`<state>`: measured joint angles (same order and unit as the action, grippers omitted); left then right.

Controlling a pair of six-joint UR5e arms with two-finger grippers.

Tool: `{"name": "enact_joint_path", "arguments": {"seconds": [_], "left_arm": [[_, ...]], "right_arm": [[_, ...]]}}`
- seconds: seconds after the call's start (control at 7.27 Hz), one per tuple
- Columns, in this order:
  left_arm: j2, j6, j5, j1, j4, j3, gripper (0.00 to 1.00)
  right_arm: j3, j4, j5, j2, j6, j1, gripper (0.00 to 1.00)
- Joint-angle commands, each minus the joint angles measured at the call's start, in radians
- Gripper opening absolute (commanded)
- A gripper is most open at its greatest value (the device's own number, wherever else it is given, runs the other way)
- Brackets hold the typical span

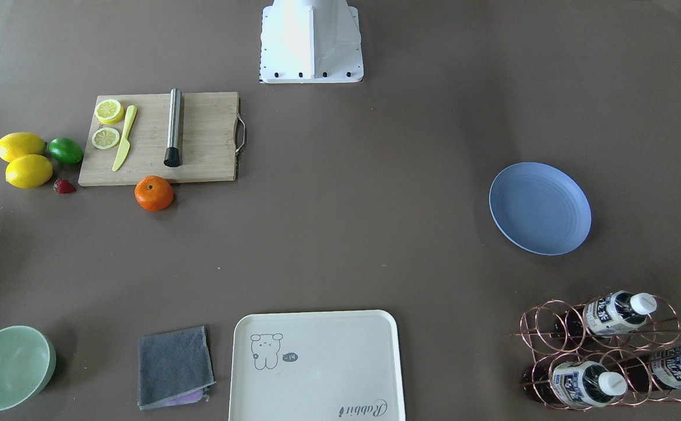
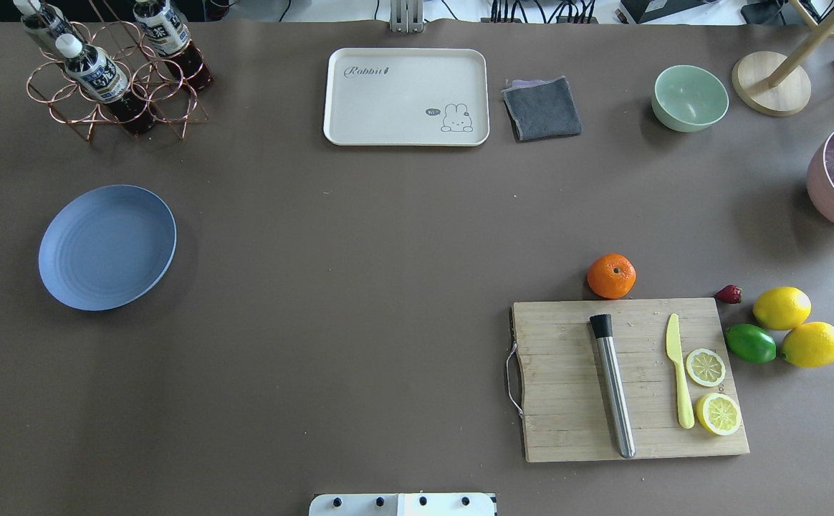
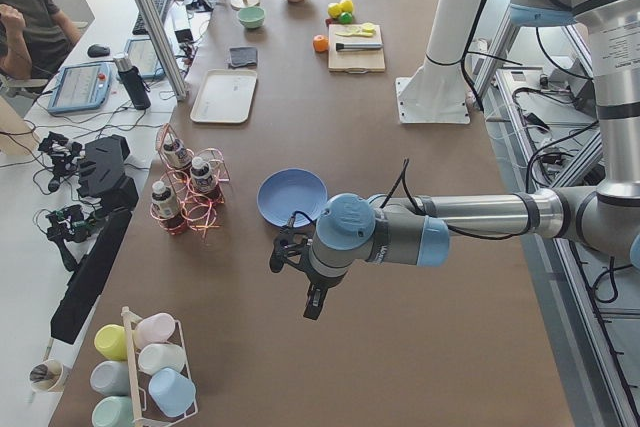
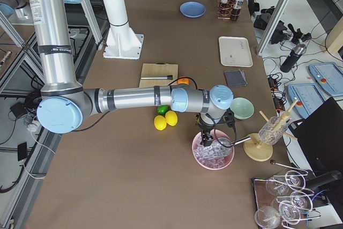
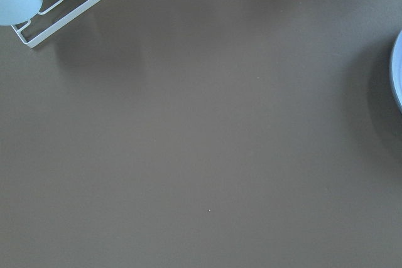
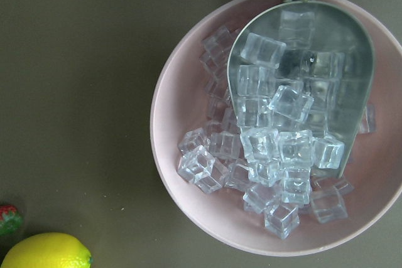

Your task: Pick orange to plate

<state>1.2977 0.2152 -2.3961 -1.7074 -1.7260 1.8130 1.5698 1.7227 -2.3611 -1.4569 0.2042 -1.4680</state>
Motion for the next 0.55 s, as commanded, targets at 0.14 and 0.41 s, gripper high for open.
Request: {"name": "enact_joint_path", "arguments": {"seconds": [0.14, 0.41], "left_arm": [[-0.003, 0.003, 0.0, 0.0, -0.033, -0.001, 0.98], [0.003, 0.0, 0.003, 0.037, -0.032, -0.001, 0.98]], "right_arm": [[0.004, 0.0, 0.005, -0.005, -0.002, 0.0, 1.0], [0.001, 0.0, 0.005, -0.009, -0.002, -0.003, 1.0]]}}
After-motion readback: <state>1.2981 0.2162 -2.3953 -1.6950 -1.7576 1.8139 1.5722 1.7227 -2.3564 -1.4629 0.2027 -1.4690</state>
